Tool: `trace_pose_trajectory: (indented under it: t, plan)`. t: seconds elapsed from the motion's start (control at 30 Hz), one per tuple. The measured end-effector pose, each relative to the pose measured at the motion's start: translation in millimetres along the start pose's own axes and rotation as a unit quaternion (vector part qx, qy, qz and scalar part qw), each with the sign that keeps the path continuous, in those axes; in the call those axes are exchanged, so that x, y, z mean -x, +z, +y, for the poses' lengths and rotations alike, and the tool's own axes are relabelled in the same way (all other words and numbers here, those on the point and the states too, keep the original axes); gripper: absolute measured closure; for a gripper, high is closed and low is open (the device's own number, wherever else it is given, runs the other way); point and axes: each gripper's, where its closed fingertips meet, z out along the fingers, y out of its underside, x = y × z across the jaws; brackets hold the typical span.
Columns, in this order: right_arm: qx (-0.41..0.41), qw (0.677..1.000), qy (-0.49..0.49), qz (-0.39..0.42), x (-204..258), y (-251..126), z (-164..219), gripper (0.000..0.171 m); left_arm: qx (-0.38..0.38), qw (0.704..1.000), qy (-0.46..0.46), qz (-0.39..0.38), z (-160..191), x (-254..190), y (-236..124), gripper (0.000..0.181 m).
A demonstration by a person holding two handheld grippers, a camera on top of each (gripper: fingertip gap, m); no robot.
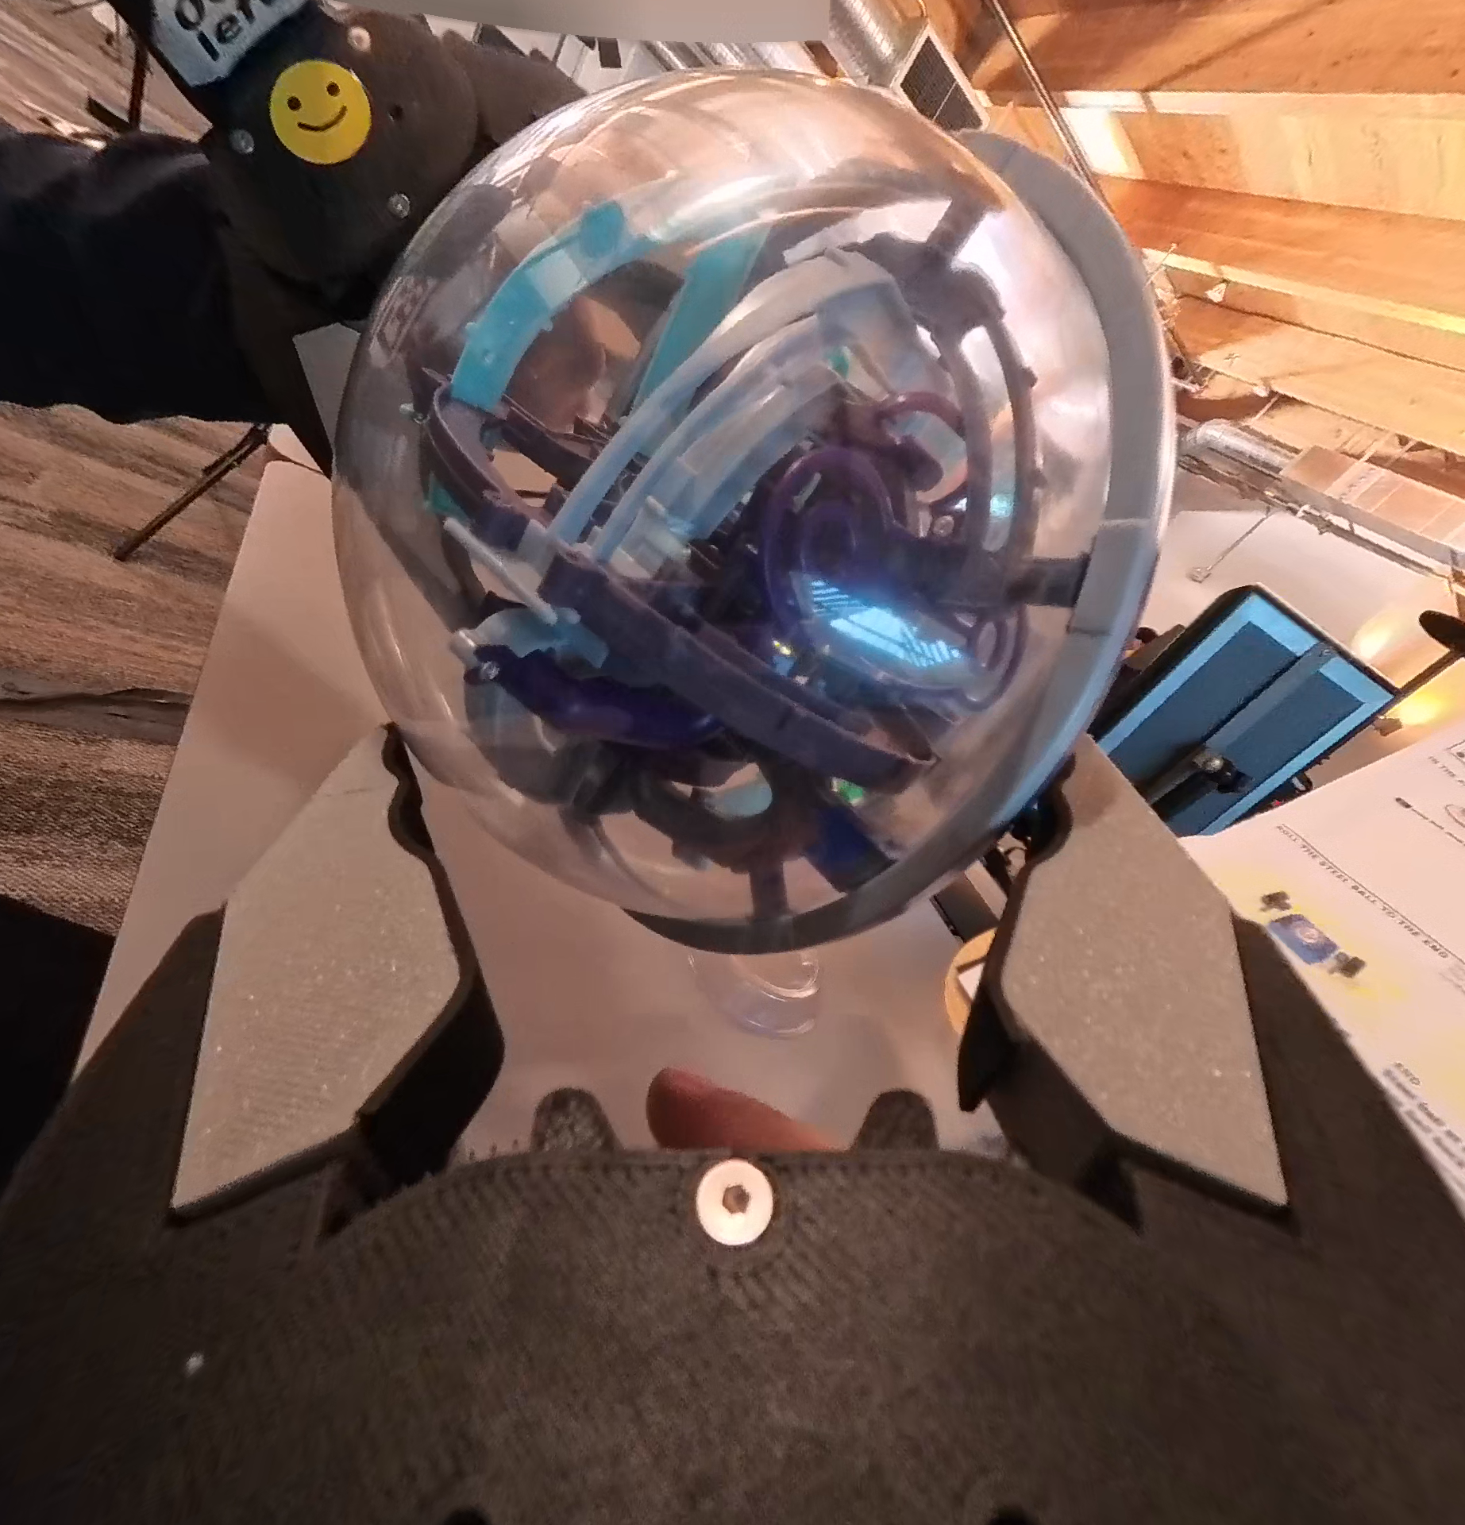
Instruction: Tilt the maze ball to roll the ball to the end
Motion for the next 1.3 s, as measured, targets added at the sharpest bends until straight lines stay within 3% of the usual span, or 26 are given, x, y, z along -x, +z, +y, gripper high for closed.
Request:
trace_pose_trajectory:
  t: [0.03,0.53,1.3]
  plan:
    - [0.001,1.000,0.002,0.000,1,0,1,0.028,0.000,1.000,-0.003,0.001,1,-1,0,0.056]
    - [0.032,0.997,0.063,-0.023,21,2,32,0.028,0.014,0.997,-0.060,0.045,21,-35,7,0.056]
    - [0.036,0.995,0.084,-0.030,32,2,45,0.028,0.017,0.994,-0.086,0.060,30,-52,9,0.056]
